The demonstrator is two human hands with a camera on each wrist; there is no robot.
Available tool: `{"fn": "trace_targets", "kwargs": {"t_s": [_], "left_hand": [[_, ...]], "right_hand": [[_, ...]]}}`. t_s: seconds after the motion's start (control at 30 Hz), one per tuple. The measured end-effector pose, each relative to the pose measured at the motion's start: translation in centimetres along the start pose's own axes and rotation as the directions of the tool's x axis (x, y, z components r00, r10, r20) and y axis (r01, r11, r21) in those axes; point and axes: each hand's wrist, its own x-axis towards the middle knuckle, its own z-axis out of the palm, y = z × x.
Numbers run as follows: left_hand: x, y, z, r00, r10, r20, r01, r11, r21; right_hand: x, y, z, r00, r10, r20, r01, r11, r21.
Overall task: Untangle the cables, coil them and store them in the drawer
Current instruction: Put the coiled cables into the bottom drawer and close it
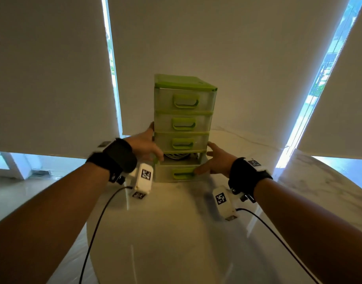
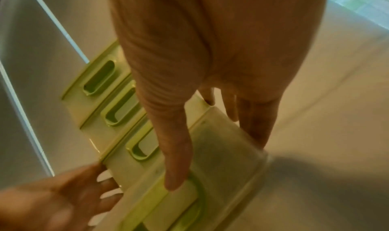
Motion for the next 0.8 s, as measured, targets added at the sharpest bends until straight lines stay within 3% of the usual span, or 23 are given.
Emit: {"fn": "trace_targets", "kwargs": {"t_s": [0.13,0.23,0.37,0.47,0.6,0.8], "left_hand": [[0.3,-1.1,-0.1,0.998,0.025,0.058,-0.033,0.99,0.135],[0.5,-1.3,-1.4,0.999,0.022,0.029,-0.027,0.981,0.192],[0.3,-2.9,-2.3,0.994,0.059,0.093,-0.066,0.995,0.077],[0.4,-3.9,-2.5,0.99,0.036,0.136,-0.065,0.973,0.22],[0.6,-3.6,-2.8,0.999,-0.018,0.027,0.005,0.902,0.432],[1.0,-3.2,-2.6,0.988,0.015,-0.157,0.065,0.869,0.491]], "right_hand": [[-0.2,-0.4,1.3,1.0,0.011,-0.028,-0.01,0.999,0.047],[0.1,-0.4,2.6,0.998,-0.003,-0.07,0.003,1.0,-0.005],[-0.3,-0.6,2.7,1.0,0.004,-0.016,-0.002,0.995,0.095],[-0.2,-0.7,2.5,1.0,0.0,0.024,-0.003,0.993,0.12],[0.0,-1.2,3.1,1.0,-0.004,-0.02,0.006,0.997,0.081],[0.7,-2.1,2.9,0.99,0.007,-0.143,-0.023,0.993,-0.112]]}}
